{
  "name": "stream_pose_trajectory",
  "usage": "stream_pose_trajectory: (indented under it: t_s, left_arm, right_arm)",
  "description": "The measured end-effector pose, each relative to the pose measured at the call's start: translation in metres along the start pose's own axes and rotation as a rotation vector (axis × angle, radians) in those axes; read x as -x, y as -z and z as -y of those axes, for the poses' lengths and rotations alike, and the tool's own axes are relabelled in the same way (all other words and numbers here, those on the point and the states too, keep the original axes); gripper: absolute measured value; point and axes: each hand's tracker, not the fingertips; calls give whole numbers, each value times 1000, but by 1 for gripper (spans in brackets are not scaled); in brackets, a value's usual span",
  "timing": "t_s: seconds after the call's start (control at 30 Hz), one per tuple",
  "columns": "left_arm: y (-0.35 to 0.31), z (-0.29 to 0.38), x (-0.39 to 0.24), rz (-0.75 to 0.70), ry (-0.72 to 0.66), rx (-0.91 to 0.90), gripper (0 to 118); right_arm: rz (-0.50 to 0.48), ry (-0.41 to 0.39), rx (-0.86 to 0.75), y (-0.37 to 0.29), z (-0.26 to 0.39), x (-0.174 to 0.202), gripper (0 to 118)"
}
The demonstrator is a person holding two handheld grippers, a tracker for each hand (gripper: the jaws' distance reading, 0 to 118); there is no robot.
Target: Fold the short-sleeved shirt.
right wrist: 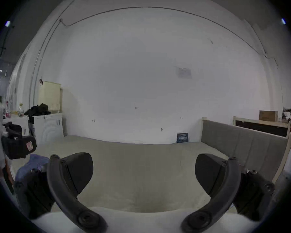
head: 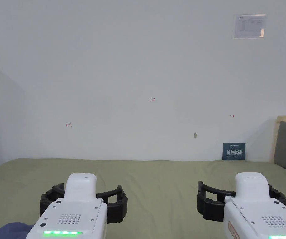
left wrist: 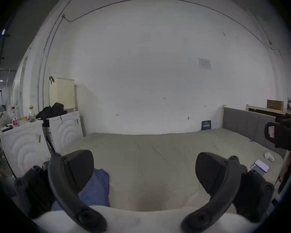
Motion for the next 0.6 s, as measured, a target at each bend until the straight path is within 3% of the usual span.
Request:
stream_pose_trajectory:
  t_s: [0.6]
  left_arm:
    - [-5, -4, 2, 38, -33, 14, 118]
  right_arm:
    - [31, -30, 7, 4, 3, 6, 118]
